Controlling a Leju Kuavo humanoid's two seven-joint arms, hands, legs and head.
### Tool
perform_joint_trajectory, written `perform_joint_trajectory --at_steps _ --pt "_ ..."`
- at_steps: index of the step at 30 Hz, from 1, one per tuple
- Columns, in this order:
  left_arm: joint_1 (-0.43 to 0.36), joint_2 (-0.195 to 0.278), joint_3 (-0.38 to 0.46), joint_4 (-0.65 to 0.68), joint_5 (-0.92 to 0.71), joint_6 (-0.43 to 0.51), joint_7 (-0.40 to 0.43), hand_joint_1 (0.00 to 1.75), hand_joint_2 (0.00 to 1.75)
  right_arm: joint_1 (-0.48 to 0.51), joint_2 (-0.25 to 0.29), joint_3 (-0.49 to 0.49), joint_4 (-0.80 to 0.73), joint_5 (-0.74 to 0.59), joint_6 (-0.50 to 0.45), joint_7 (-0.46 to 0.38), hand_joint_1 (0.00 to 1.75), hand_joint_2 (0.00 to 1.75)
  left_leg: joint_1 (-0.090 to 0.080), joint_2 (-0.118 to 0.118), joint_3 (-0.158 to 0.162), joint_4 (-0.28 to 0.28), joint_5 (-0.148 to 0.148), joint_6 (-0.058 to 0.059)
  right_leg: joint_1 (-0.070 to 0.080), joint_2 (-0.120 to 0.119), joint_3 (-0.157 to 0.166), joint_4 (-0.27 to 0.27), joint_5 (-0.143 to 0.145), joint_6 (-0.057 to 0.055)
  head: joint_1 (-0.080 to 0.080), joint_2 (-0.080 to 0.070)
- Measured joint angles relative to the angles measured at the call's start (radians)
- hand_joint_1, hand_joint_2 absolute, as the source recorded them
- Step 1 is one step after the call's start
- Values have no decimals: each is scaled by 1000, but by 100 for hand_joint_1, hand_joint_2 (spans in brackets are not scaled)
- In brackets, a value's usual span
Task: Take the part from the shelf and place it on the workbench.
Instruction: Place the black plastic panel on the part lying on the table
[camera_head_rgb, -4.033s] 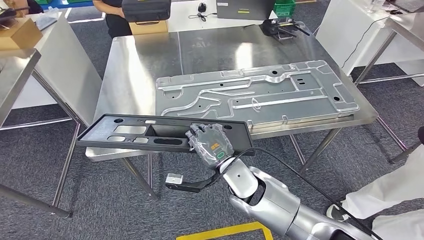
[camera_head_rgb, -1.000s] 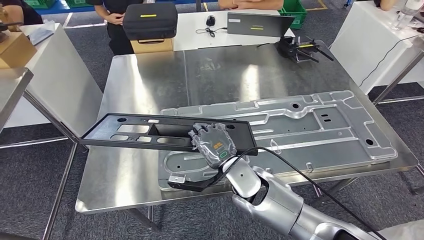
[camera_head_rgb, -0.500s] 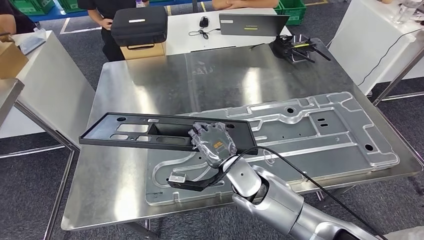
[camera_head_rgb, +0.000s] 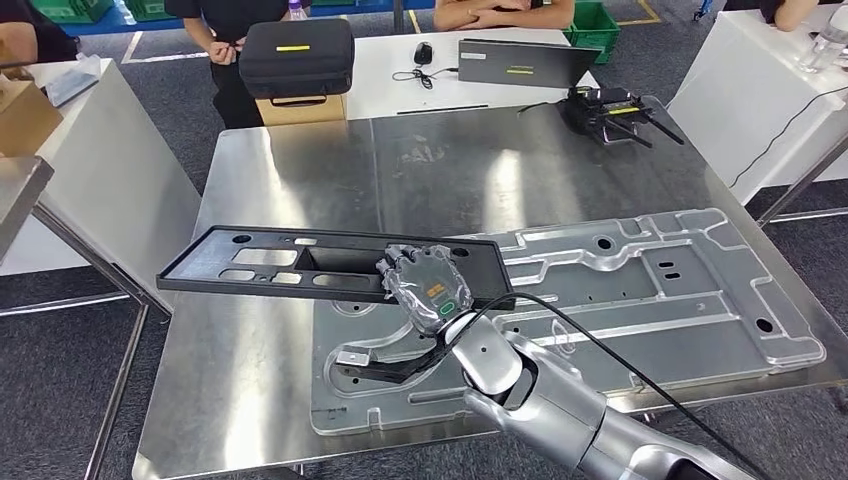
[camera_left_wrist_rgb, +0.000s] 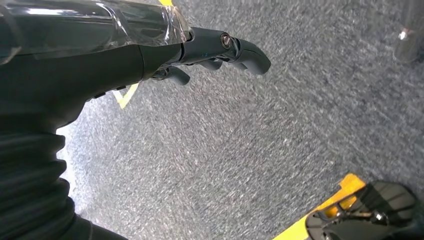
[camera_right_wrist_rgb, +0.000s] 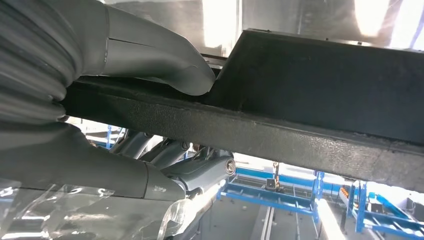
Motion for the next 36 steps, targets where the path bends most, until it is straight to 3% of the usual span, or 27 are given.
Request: perform_joint_trajectory --at_steps 2,3,7,9,11,12,13,14,16,18,19,21,22,23,26,33,36 --pt "-2 0 0 0 0 0 1 0 175 -1 1 0 0 0 0 0 175 175 -5 -1 8 3 -16 -11 -2 -2 48 -116 47 -3 1 0" --pt "-2 1 0 0 -1 0 0 0 175 -1 1 0 1 -1 -1 1 175 175 -8 -1 8 4 -20 -16 -1 -2 56 -138 49 -7 1 0" --pt "-3 1 0 0 -13 -7 -40 0 175 -1 2 0 1 -1 0 2 175 175 -3 3 0 31 -44 -33 1 0 61 -142 39 -31 0 0" --pt "-6 1 0 0 -22 -9 -60 0 175 -1 2 -1 1 -2 3 2 175 175 1 4 -58 144 -93 -44 -1 0 68 -143 34 -40 -2 0" --pt "-5 1 0 0 -25 -9 -63 0 175 0 1 -1 1 -3 8 2 87 87 3 5 -142 287 -137 -51 0 1 72 -143 27 -45 -2 0" --pt "-3 1 0 0 -25 -8 -63 0 175 1 1 -1 1 -4 9 1 44 44 3 5 -171 322 -136 -51 1 3 76 -142 24 -46 -2 0" --pt "-1 1 0 0 -26 -9 -64 0 175 1 1 -1 1 -4 10 1 0 0 4 5 -179 315 -113 -51 1 5 81 -142 20 -45 -2 0" --pt "0 1 0 0 -28 -9 -66 0 175 1 1 -1 1 -5 10 1 0 0 3 5 -166 266 -72 -48 1 6 89 -142 15 -44 -2 0" --pt "-1 1 0 0 -32 -7 -70 0 175 0 1 -1 1 -5 10 0 0 0 0 5 -108 116 13 -37 2 8 105 -144 5 -38 -2 0" --pt "-3 1 0 0 -31 -3 -73 0 175 -2 0 -1 1 -6 10 0 0 0 -3 5 -70 26 46 -34 7 9 112 -143 -5 -37 -1 0" --pt "-5 1 0 0 -29 -2 -72 0 175 -2 -1 -1 1 -7 10 -1 0 0 -3 5 -64 18 42 -39 10 10 112 -142 -7 -46 -1 0" --pt "-6 0 0 0 -22 -4 -69 0 87 -3 -1 -2 1 -8 9 -1 0 0 -1 4 -63 11 44 -48 14 9 113 -142 -9 -64 1 0" --pt "-6 1 0 0 -18 -6 -68 0 44 -3 -1 -2 1 -8 9 -1 0 0 -3 3 -63 12 43 -46 13 9 114 -145 -7 -66 1 0" --pt "-6 2 0 0 -15 -7 -69 0 0 -4 -1 -2 1 -9 9 -1 0 0 -4 3 -63 12 42 -44 13 8 116 -149 -5 -58 2 0" --pt "-6 4 0 0 -14 -10 -71 0 0 -5 -1 -2 1 -11 9 -1 0 0 -6 2 -64 13 41 -38 11 7 119 -156 -4 -40 2 0" --pt "-6 5 0 0 -15 -18 -66 0 0 -5 -1 -2 1 -15 9 -3 0 0 -6 2 -64 15 39 -34 9 6 120 -159 -2 -35 2 0" --pt "-5 8 1 0 -12 -19 -68 0 0 -6 0 -2 0 -16 9 -3 0 0 -4 3 -54 -2 48 -12 5 5 127 -172 5 -17 2 0"
